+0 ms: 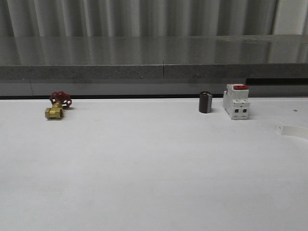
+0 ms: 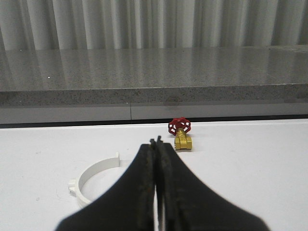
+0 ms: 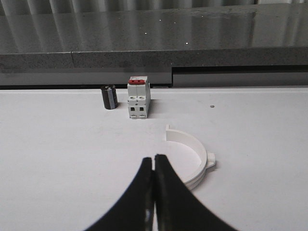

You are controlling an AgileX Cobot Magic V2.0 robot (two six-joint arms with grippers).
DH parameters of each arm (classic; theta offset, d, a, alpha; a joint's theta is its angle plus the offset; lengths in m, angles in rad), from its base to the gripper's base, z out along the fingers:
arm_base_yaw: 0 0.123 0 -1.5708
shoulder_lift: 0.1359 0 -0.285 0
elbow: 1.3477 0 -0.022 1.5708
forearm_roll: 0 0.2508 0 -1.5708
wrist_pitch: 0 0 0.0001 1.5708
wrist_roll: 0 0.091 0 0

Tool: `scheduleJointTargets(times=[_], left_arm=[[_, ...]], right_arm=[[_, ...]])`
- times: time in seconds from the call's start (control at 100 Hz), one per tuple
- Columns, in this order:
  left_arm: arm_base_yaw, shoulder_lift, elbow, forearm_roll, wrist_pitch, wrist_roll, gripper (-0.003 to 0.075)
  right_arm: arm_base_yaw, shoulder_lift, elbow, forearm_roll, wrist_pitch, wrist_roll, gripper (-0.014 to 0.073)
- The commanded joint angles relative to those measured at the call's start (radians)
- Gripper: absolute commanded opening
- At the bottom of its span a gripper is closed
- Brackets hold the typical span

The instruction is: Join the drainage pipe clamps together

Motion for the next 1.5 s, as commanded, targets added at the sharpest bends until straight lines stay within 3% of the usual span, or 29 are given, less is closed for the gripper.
scheduleJointTargets(times=[0.0, 0.34, 0.51, 0.66, 0.91, 1.08, 1.38, 1.49], left_arm=[[0.004, -0.027, 0.036, -0.003, -0.080, -0.001, -0.0020], [0.004, -0.027, 0.032, -0.003, -0.094, -0.001, -0.0020], [0.004, -0.013, -0.052, -0.008, -0.071, -0.001, -0.0020], [0.004, 0.088, -0.232, -0.027, 0.106, -0.001, -0.0020], [0.004, 0.419, -0.626, -0.027, 0.507, -0.001, -0.0020], [0.004, 0.612, -0.803, -0.027, 0.713, -0.001, -0.0020], [0.004, 0.797, -0.835, -0.022, 0.762, -0.001, -0.0010], [0.004, 0.840, -0.835, -0.022, 0.770, -0.001, 0.0115]], right_arm=[[-0.005, -0.019, -0.015, -0.003, -0.084, -0.007, -0.0118], [-0.005, -0.019, -0.015, -0.003, -0.084, -0.007, -0.0118], [-0.005, -0.019, -0.015, -0.003, -0.084, -0.007, -0.0118], [-0.005, -0.019, -0.015, -0.003, -0.084, -0.007, -0.0118], [-0.005, -0.019, -0.015, -0.003, -0.084, -0.007, -0.0118], [-0.005, -0.019, -0.015, -0.003, -0.084, -0.007, -0.0118], [-0.005, -0.019, -0.015, -0.003, -0.084, -0.007, -0.0118], [-0.005, -0.019, -0.015, -0.003, -0.084, -0.007, -0.0118]])
